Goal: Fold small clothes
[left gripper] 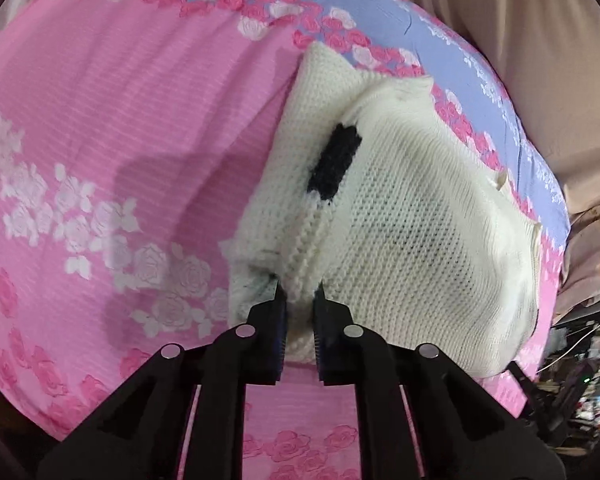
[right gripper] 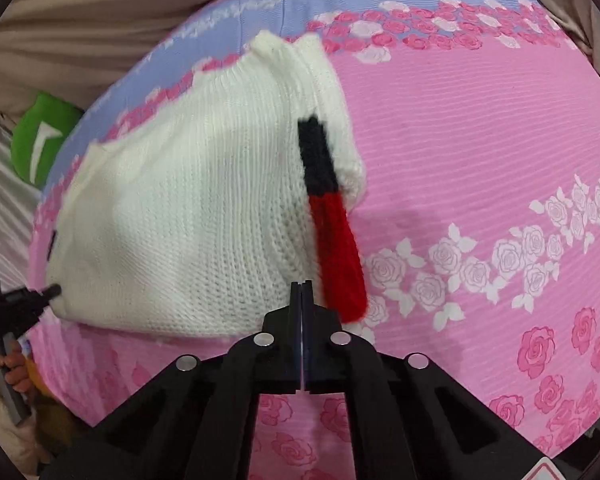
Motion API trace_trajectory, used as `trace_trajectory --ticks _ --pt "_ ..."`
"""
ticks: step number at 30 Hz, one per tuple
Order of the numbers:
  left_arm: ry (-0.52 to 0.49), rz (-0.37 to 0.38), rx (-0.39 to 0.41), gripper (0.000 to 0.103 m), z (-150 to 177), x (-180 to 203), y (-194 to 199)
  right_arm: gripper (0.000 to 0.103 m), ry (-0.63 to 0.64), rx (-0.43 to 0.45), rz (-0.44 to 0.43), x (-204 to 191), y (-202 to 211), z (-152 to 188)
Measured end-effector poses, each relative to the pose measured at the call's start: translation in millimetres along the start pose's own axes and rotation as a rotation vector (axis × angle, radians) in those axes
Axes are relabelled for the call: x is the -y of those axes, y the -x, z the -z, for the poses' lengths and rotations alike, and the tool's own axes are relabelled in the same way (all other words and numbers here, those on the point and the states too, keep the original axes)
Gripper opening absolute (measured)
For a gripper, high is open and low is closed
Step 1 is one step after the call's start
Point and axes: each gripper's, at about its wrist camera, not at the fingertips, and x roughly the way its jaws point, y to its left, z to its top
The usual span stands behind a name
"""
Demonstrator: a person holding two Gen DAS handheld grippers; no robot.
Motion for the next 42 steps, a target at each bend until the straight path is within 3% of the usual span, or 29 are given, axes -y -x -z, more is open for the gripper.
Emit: trace_trajectory --ticks 4,8,11,12,15,18,20,21,25,27,29,34,37,39,41,42 --pt "-0.019 -0.018 -0.004 0.009 7.3 -9.8 12.9 0.0 -0.041 0.081 0.024 21.0 33.3 5.0" --pt "0.007 -0.018 -0.045 0.011 21.9 -29.1 4.3 0.0 -0.082 0.031 0.08 58.2 32.9 23.2" --pt "0.041 0.012 -0.026 0.013 28.1 -33.6 4.4 0.005 -0.124 0.036 0.018 61.3 37.2 23.3" --pt "0.035 0.013 -0.019 0.013 27.1 -30.4 5.7 0.013 -0.119 0.052 0.004 54.8 38.5 18.8" --pt "-0.018 -0.016 -0.02 0.012 22.0 -17.6 1.7 0.061 -0.064 0.096 -0.005 28.6 32.3 1.8" --pt "-0.02 -0.026 -0.034 0.012 19.1 -15.5 -3.0 0.062 -0.023 0.039 -0.017 13.0 -1.6 -12.0" --pt "-0.013 -0.027 -0.04 0.012 18.1 -15.7 -3.9 0.042 -0.018 -0.015 -0.024 8.7 -20.4 -15.3" --pt "-0.01 -0.024 -0.04 0.012 17.8 -16.5 -3.1 0.013 -0.009 -0.037 -0.032 7.0 -24.0 -14.6" --pt "-0.002 -0.013 -0.025 0.011 18.9 -23.1 7.7 0.008 0.029 0.05 -0.05 1.5 12.6 -13.2" --pt "0.004 -0.006 -0.024 0.011 19.5 -29.1 13.4 0.008 0.025 0.09 -0.054 11.1 37.6 -12.1" --pt "0.004 -0.019 -0.036 0.011 20.7 -34.5 13.0 0.008 0.034 0.076 -0.027 23.0 44.8 -6.0" --pt "-0.009 -0.068 -0.079 0.011 30.9 -39.8 -6.2 0.008 0.044 -0.111 0.06 46.1 -11.3 21.5" --pt "-0.017 -0.074 -0.07 0.015 28.1 -31.5 3.2 0.014 0.005 -0.088 0.069 40.5 -6.3 11.0" --pt "-0.033 -0.033 -0.009 0.019 21.1 -17.8 30.4 0.024 0.022 -0.043 0.09 28.2 10.1 -5.6" --pt "-0.069 -0.009 0.074 0.035 10.1 -2.3 55.8 0.037 0.07 0.037 0.101 11.6 29.6 -28.2" --pt "-0.086 0.007 0.123 0.053 1.2 8.1 67.7 0.048 0.076 0.068 0.085 6.2 35.5 -40.2"
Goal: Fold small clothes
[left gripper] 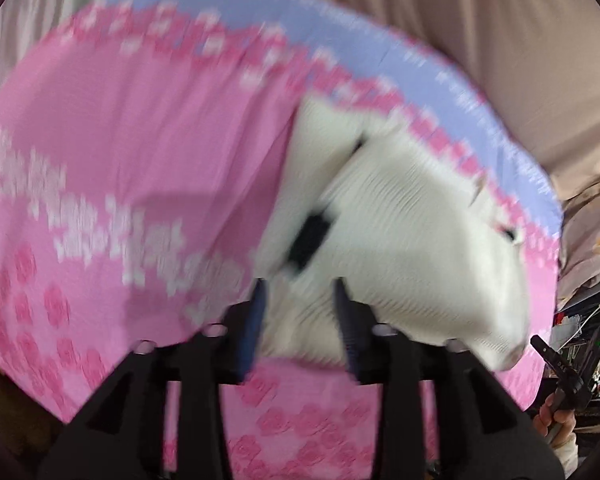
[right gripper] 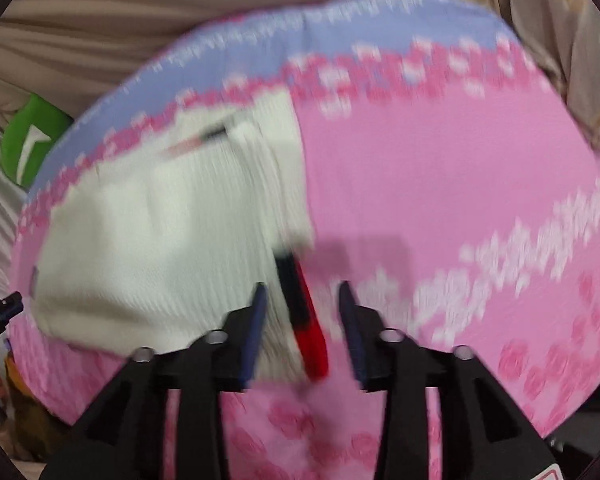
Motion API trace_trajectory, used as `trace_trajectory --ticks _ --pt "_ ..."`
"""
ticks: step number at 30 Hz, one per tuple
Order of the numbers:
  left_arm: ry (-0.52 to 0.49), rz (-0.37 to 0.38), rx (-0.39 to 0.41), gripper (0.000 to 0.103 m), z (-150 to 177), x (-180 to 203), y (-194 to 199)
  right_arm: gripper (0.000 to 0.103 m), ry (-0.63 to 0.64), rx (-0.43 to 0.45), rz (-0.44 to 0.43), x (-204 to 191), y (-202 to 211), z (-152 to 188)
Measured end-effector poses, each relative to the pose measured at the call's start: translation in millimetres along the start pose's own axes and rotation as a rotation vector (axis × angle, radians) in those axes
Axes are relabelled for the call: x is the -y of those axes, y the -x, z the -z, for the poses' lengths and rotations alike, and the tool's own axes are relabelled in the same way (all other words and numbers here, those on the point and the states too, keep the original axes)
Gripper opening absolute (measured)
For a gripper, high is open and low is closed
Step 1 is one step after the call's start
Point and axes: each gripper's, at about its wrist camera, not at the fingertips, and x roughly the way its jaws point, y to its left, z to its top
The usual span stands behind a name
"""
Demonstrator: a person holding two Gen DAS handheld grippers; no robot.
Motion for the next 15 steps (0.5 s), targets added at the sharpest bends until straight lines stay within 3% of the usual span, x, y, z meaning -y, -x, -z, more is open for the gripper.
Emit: trace_trajectory --ticks 1,4,9,11,12,13,15 --pt "-0.008 0.01 0.031 0.064 -8.8 6.1 4.7 0.052 0.001 0.024 -0.026 -3.7 2.6 -12.5" --pt "-0.047 0.069 0.072 0.068 -48.1 35.3 -7.1 0.059 0.017 0.047 -0.059 -20.2 -12.1 -51.9" --pt "-0.053 0.08 -0.036 0.068 -91.3 60.5 -90.2 0.059 0.047 -0.023 -0.007 -36.9 -78.3 -92.3" --pt "-0.049 0.097 -0.086 0.054 -96.9 61.7 -119.0 0.057 0.043 -0.064 0.02 -34.9 -98.5 -91.7" --pt "-0.046 0.1 -0.123 0.032 -97.7 61.7 -131.8 0.041 0.042 -0.078 0.026 -35.9 -104.5 -91.9" --pt "-0.032 0.102 -0.148 0.011 -96.9 59.3 -139.3 0.013 0.042 -0.084 0.018 -37.7 -106.8 -92.0" --pt "-0.02 0.145 -0.137 0.008 -95.4 58.1 -136.9 0.007 0.06 -0.059 0.002 -45.1 -97.7 -92.9"
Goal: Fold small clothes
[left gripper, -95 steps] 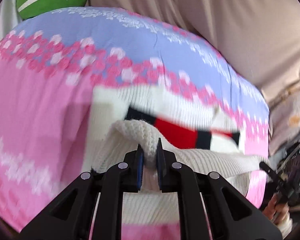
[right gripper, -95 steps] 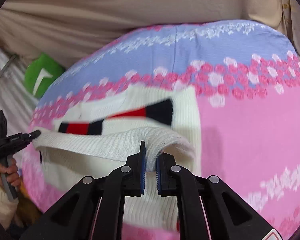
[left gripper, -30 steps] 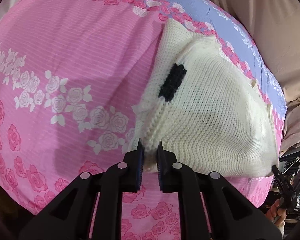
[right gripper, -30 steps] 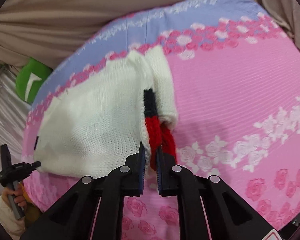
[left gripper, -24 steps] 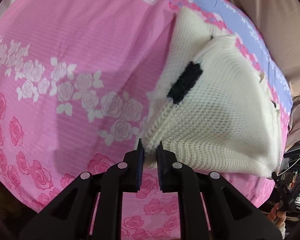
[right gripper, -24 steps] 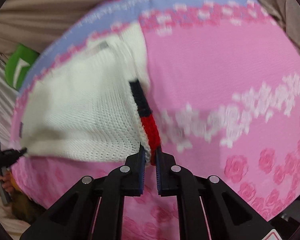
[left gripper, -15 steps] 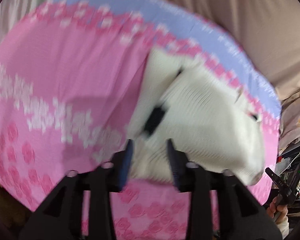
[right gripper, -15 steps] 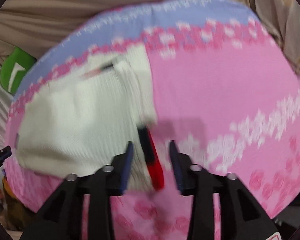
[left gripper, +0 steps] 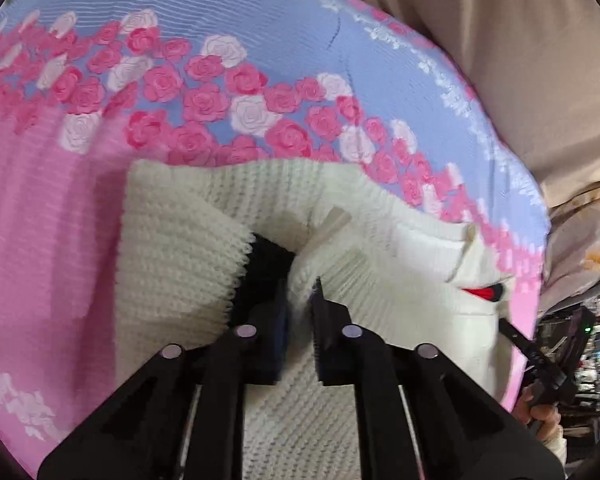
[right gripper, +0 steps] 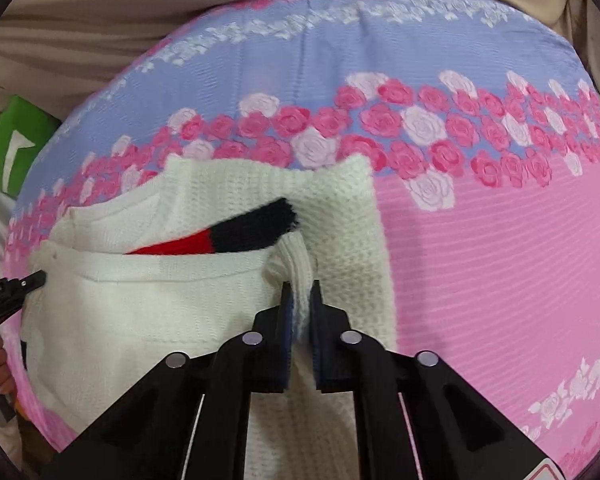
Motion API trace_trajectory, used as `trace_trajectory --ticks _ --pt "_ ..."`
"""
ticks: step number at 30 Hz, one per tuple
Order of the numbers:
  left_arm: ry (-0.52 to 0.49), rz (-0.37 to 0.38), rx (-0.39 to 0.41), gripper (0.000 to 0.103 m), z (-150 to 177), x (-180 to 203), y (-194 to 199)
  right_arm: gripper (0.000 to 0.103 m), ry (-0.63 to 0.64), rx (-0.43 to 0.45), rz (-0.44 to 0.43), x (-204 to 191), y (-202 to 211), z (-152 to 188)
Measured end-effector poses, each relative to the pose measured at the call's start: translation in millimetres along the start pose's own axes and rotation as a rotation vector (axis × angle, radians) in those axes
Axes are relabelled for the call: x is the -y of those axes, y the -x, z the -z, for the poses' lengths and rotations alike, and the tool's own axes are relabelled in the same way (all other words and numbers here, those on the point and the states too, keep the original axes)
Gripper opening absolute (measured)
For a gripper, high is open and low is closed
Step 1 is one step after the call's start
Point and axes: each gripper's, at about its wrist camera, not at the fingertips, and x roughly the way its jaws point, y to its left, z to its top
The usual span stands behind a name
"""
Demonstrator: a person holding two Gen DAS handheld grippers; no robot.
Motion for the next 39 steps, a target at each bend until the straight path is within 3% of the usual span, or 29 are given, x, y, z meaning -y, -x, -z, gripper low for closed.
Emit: trace_trajectory --ticks 6,9,11,15,17,20,22,26,31,33,36,39 --pt "-0.027 0.032 0.189 0.006 -22.7 15.6 64.8 0.006 0.006 0.282 -0.083 -16.5 88.8 -42.7" --pt "-0.01 0.014 0.251 0.006 -47.0 13.2 74.0 0.006 -0.017 0.347 -0.102 -14.3 96.8 -68.9" --pt "-0.008 -0.021 0.233 0.006 -55.8 8.0 59.1 0.006 -0.031 0.313 -0.079 -10.2 71.3 -79.8" --pt "-0.028 -0.163 0.111 0.006 -49.5 -8.1 -4.3 0.006 -0.021 0.126 0.007 -3.2 -11.1 -70.9" --pt "-0.005 -0.168 0.089 0.007 -42.5 -19.4 -22.2 0.006 -0.04 0.056 0.031 3.9 -39.0 -65.0" --pt "-0.018 -0.177 0.096 0.007 -41.8 -13.2 -12.8 0.007 -0.148 0.071 -0.028 14.5 -27.1 -66.6" --pt "-0.068 -0.218 0.11 0.01 -40.3 1.2 5.0 0.015 -0.16 0.14 -0.024 7.9 3.9 -63.3" --pt "-0.152 -0.256 0.17 0.015 -23.8 38.3 39.7 0.016 -0.015 0.208 -0.05 -42.6 53.5 -31.2" --pt "-0.191 -0.202 0.143 0.019 8.8 85.5 43.6 0.016 0.219 0.054 -0.233 -140.4 37.6 39.3" --pt "-0.224 -0.203 0.109 0.019 25.5 100.6 36.5 0.016 0.279 -0.003 -0.258 -165.5 24.9 65.6" --pt "-0.251 -0.228 0.07 0.019 45.5 108.0 23.5 0.016 0.314 -0.093 -0.29 -184.9 8.0 93.7" --pt "-0.228 -0.26 0.041 0.021 57.6 96.3 14.5 0.016 0.318 -0.113 -0.267 -178.4 3.2 104.6"
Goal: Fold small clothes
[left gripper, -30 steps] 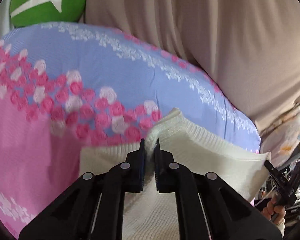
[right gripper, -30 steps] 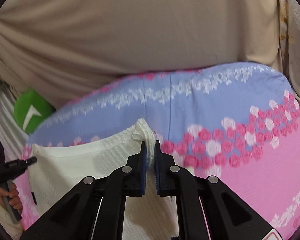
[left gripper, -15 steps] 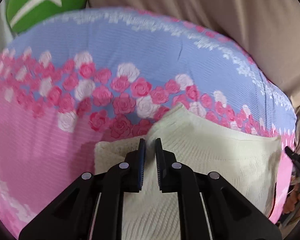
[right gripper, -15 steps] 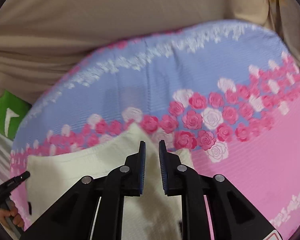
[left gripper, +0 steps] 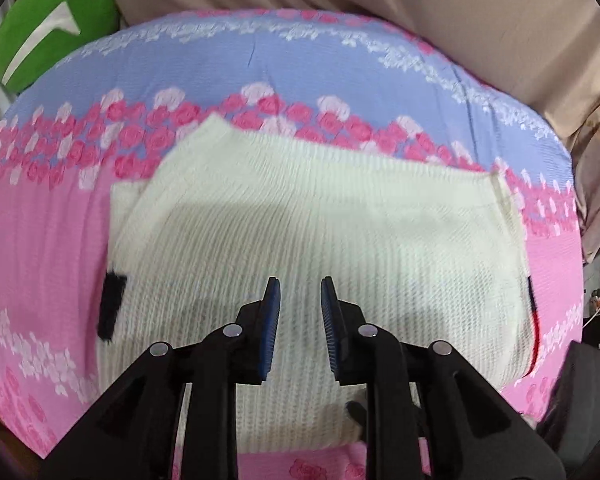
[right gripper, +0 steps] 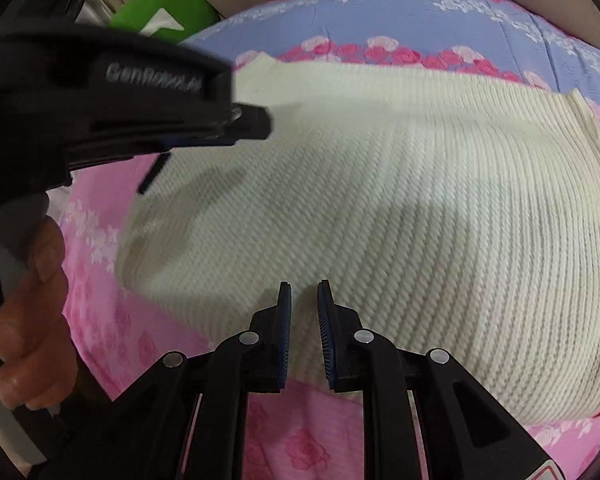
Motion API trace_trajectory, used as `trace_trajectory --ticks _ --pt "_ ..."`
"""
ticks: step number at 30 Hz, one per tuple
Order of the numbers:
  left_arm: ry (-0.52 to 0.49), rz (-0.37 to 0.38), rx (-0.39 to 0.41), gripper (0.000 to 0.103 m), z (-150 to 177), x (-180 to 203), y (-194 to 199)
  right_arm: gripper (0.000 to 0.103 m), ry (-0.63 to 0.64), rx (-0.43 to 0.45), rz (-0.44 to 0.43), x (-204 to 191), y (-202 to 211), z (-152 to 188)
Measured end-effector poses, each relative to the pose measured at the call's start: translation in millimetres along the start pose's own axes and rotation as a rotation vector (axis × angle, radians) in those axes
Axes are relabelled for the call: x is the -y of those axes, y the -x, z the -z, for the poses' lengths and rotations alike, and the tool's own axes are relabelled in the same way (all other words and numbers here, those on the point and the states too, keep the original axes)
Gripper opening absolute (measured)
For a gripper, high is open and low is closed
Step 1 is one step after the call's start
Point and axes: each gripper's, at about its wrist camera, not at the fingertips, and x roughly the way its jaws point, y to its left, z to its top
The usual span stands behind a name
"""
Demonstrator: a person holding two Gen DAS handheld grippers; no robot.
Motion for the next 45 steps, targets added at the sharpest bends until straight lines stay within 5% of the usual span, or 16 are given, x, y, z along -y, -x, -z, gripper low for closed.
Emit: trace_trajectory --ticks 11,15,18,21,23,25,30,36,39,42,45 --pt "0.067 -0.138 -0.099 0.021 58.3 -71.1 -13.5 0.002 -0.268 0.014 0.233 129.4 43.9 54.7" --pt "0.117 -0.09 -0.09 0.004 79.9 -108.6 -5.0 0.0 -0.423 0.055 0.261 180.8 69.3 87.9" --pt "0.18 -0.032 -0.107 0.003 90.5 -124.4 -0.5 0.0 -0.455 0.056 0.28 187.6 76.8 97.3" --pt "0.21 -0.036 -0.107 0.003 90.2 -124.3 14.2 0.001 -0.463 0.079 0.306 181.7 87.1 86.2" --pt "0.207 -0.035 -0.063 0.005 76.6 -117.6 30.1 0.015 -0.448 0.139 0.311 173.7 100.0 69.6" --pt "0.2 -0.021 -0.017 0.025 54.2 -110.5 37.1 0.024 -0.414 0.186 0.305 173.1 107.4 42.2" --pt "0.18 0.023 0.06 0.033 -20.2 -84.2 20.0 0.035 -0.388 0.23 0.262 188.8 92.3 -32.9" --pt "0.191 -0.024 0.01 0.033 -52.4 -84.0 -39.2 0.035 -0.359 0.18 0.313 206.5 51.4 -64.0" --pt "0.205 -0.029 0.028 0.02 -46.2 -100.7 -51.5 0.033 -0.375 0.152 0.356 227.4 36.1 -53.5" --pt "0.217 -0.012 0.023 0.013 -44.8 -108.4 -49.7 0.049 -0.407 0.172 0.364 237.7 41.3 -45.6" --pt "0.247 0.011 0.016 0.012 -45.0 -112.8 -45.7 0.031 -0.405 0.201 0.388 223.0 56.9 -47.7"
